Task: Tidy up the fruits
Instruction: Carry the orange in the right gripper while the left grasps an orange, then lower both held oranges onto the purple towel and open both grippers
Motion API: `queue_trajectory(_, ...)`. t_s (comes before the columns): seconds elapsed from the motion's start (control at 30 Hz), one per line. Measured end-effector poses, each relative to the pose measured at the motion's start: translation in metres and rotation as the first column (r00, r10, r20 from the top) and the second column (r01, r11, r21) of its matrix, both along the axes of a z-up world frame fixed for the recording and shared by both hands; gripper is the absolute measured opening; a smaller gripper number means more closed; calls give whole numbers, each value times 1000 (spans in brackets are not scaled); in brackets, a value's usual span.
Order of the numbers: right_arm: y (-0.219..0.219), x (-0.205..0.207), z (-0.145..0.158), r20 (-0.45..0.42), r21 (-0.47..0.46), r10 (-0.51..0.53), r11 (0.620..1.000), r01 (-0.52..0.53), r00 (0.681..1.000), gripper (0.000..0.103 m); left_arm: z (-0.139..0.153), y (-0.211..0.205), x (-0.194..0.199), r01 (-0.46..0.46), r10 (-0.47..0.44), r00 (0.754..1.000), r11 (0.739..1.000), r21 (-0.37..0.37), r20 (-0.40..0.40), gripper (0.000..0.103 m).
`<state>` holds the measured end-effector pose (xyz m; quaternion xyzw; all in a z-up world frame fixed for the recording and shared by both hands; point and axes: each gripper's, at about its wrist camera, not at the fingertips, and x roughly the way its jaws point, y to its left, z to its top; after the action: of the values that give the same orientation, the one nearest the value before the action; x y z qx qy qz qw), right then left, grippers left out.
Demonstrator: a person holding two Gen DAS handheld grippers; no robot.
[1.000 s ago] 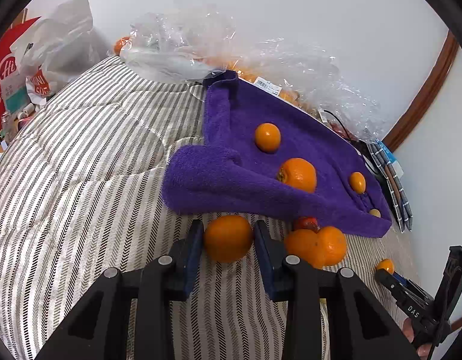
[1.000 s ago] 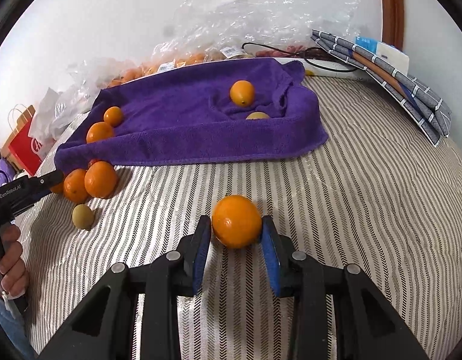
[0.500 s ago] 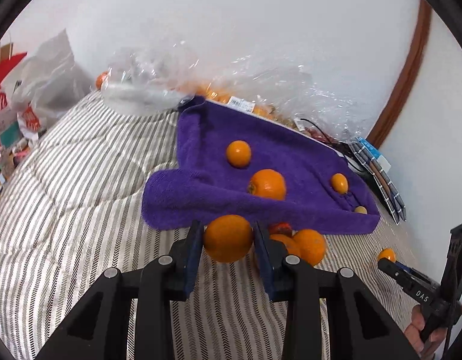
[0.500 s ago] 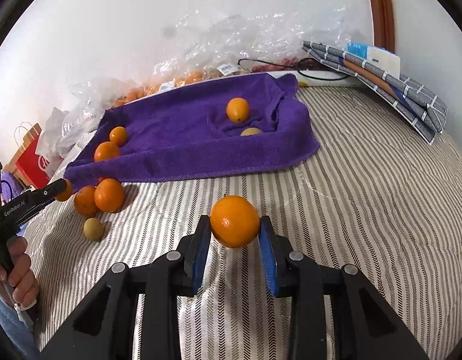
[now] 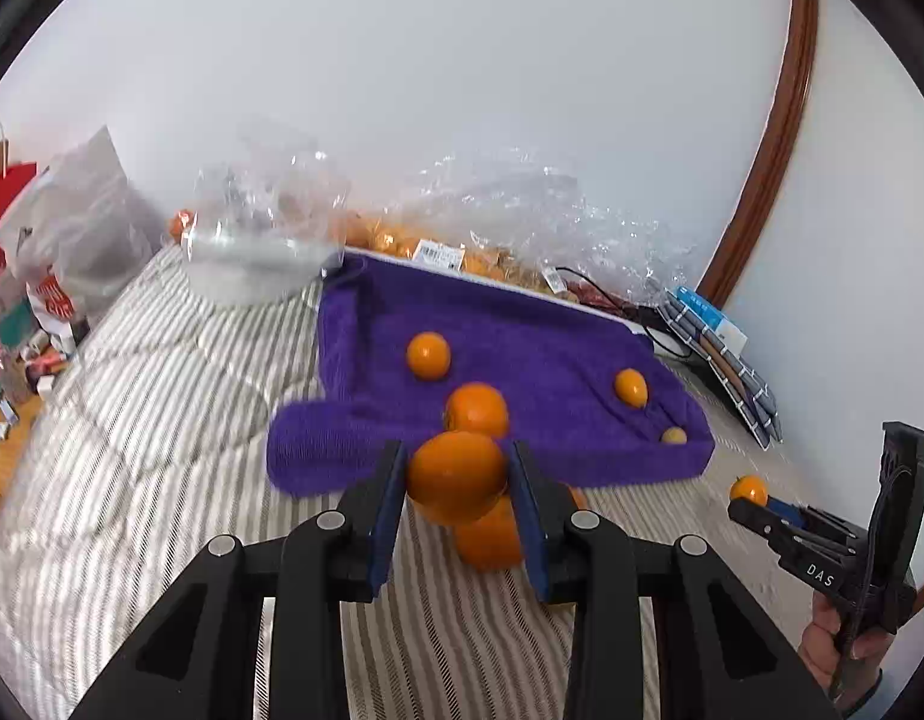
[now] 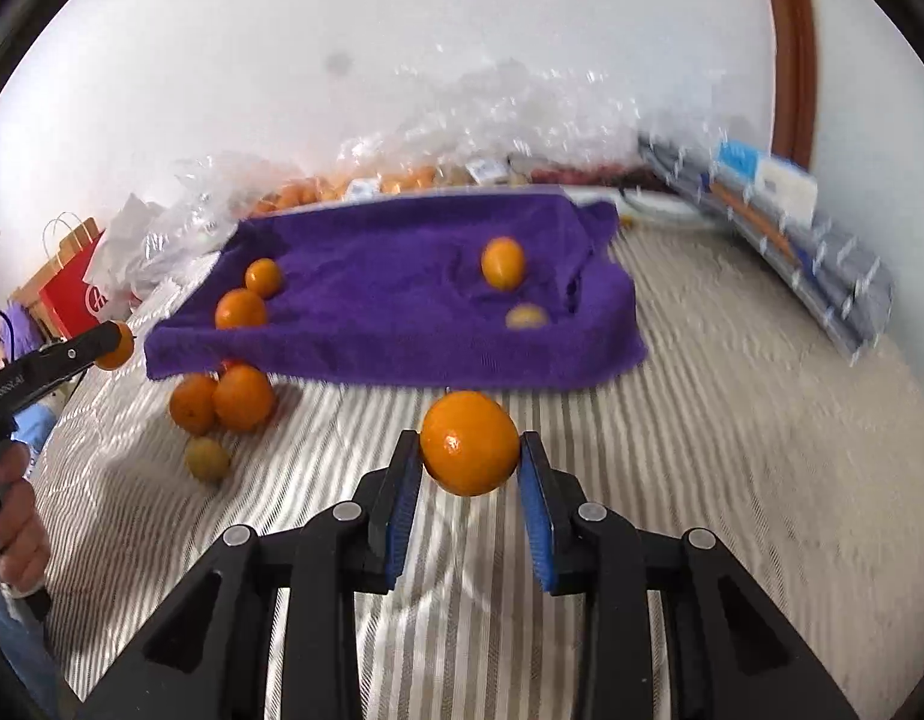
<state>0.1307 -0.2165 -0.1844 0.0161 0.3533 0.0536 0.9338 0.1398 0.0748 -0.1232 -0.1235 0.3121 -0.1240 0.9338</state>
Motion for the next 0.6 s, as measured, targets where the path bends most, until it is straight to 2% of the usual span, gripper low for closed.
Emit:
queue_trajectory(0.17,4,23,33,59,4,21,1000,-21,998,32,29,3,24,-42,41,999,998,36,19,33)
queue_trajectory(0.33,5,55,58,117,-13,18,1000,-17,993,32,43,9,64,-95,93,995,994,46,33,33)
queue_trajectory(0.47,1,88,66,125,-18,-2,1000,5,992,32,35,12,93,-130,130,991,991,17,18,33)
queue_trajectory(0.6,-8,114,54,116,15,-19,1000,17,993,32,17,12,113,-151,151,989,989,1,0,33)
